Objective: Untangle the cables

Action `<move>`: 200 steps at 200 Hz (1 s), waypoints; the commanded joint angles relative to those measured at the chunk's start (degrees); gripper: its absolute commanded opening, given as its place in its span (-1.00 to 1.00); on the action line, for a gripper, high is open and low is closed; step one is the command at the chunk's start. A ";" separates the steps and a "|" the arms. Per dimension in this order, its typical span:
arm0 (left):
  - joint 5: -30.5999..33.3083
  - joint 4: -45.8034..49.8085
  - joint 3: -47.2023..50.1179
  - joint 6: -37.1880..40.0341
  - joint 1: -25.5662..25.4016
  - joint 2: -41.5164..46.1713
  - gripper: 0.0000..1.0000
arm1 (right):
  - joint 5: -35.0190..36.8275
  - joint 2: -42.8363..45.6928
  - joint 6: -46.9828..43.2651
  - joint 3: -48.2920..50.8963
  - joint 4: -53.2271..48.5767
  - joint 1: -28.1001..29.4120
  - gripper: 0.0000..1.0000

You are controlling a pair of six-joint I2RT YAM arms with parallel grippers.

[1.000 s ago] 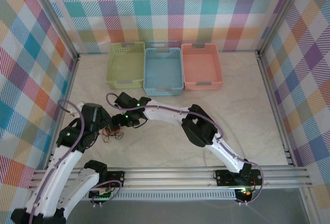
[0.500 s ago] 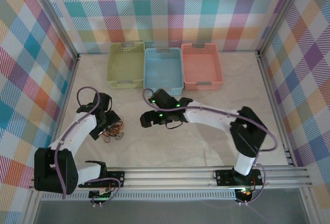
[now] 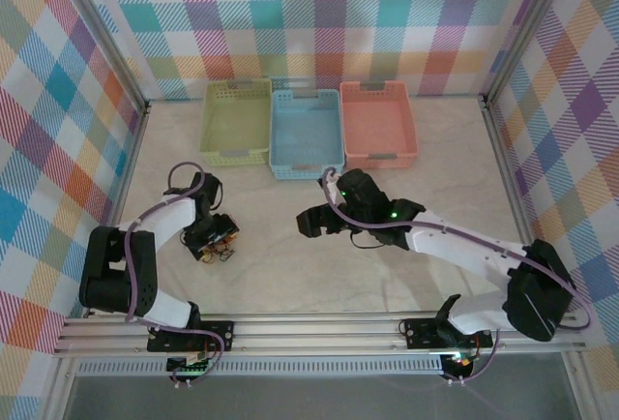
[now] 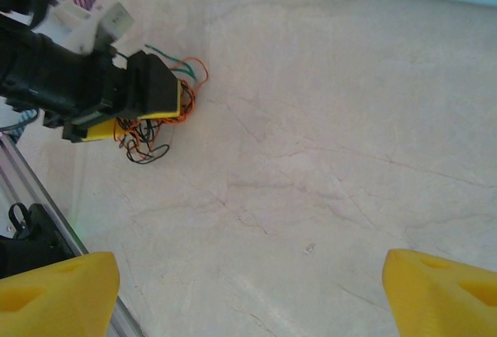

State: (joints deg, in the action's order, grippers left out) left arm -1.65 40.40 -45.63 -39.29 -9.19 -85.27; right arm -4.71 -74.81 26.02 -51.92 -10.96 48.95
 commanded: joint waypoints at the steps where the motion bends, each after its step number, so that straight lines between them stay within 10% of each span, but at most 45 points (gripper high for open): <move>1: -0.86 -0.50 -3.98 -0.48 -5.60 -2.58 0.48 | 1.63 3.90 -1.86 2.88 3.43 -2.11 0.77; 41: -0.14 -0.96 -11.73 -2.62 -16.88 -11.21 -0.12 | 3.02 8.54 -1.30 7.01 5.45 -5.92 0.79; 126: 2.67 1.20 -29.32 -3.84 -41.77 -23.10 -0.50 | 3.90 12.32 1.23 11.32 7.92 -12.84 0.79; 162: 1.54 0.23 -28.89 -2.89 -42.24 -23.00 -0.44 | 4.09 13.50 1.40 12.26 8.64 -14.19 0.79; 200: 0.77 -1.68 -25.67 -1.06 -42.31 -18.08 0.15 | 4.10 13.18 1.40 12.34 8.59 -14.86 0.79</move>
State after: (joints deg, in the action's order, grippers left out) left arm -0.38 38.35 -73.54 -42.19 -49.43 -107.98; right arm -2.04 -62.17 26.30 -39.83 -6.42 35.16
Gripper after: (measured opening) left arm 0.500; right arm 0.894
